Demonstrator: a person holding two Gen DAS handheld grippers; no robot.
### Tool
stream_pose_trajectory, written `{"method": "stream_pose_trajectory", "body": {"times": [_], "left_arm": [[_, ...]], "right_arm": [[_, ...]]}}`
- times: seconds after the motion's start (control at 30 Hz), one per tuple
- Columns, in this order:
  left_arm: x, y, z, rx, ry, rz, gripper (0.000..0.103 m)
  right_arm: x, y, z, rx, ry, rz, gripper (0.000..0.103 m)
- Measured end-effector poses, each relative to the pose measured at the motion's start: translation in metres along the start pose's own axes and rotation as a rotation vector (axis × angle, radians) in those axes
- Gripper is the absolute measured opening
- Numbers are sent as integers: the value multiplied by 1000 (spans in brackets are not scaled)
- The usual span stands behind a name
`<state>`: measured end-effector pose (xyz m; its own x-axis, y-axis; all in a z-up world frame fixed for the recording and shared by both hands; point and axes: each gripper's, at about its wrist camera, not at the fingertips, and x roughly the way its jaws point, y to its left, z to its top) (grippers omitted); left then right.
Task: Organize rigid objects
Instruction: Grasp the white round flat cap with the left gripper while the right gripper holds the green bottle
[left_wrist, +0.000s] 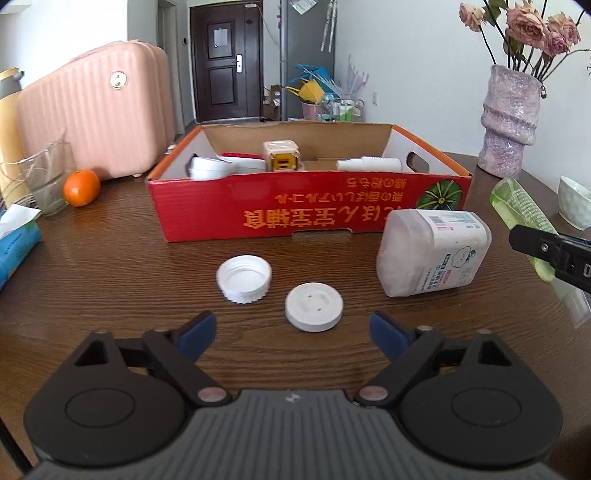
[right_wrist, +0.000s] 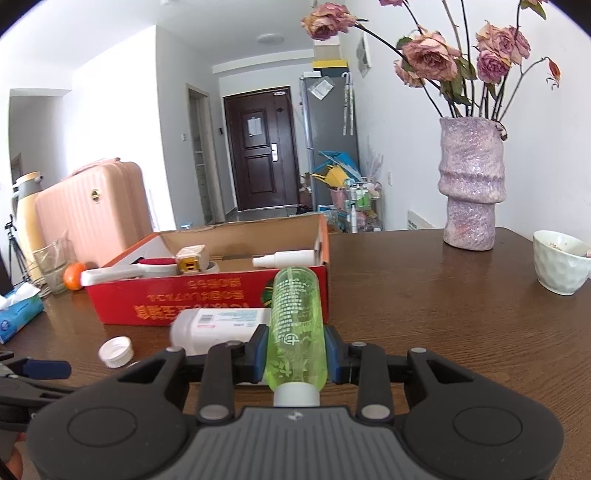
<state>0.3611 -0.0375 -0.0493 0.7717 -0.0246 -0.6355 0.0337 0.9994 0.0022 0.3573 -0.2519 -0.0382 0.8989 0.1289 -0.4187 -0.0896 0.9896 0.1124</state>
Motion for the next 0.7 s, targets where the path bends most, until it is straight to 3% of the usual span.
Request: {"method": "stream_pose_trajectory", "body": {"times": [0.07, 0.33, 0.37, 0.4, 0.47, 0.5, 0.7], "left_arm": [[6, -2, 2, -1, 11, -5, 80], [22, -9, 8, -5, 44, -23, 75], [27, -9, 9, -7, 58, -32, 67], [29, -10, 9, -1, 60, -30, 66], [30, -12, 10, 11, 52, -32, 43], [30, -12, 11, 11, 49, -38, 40], [24, -11, 11, 20, 37, -61, 40]], "right_arm": [[5, -4, 1, 8, 0, -8, 30], [19, -12, 4, 16, -10, -22, 30], [18, -11, 4, 20, -10, -20, 30], [17, -12, 3, 21, -9, -18, 30], [17, -11, 2, 17, -11, -18, 30], [17, -10, 2, 14, -10, -15, 30], [14, -6, 0, -6, -24, -22, 30]]}}
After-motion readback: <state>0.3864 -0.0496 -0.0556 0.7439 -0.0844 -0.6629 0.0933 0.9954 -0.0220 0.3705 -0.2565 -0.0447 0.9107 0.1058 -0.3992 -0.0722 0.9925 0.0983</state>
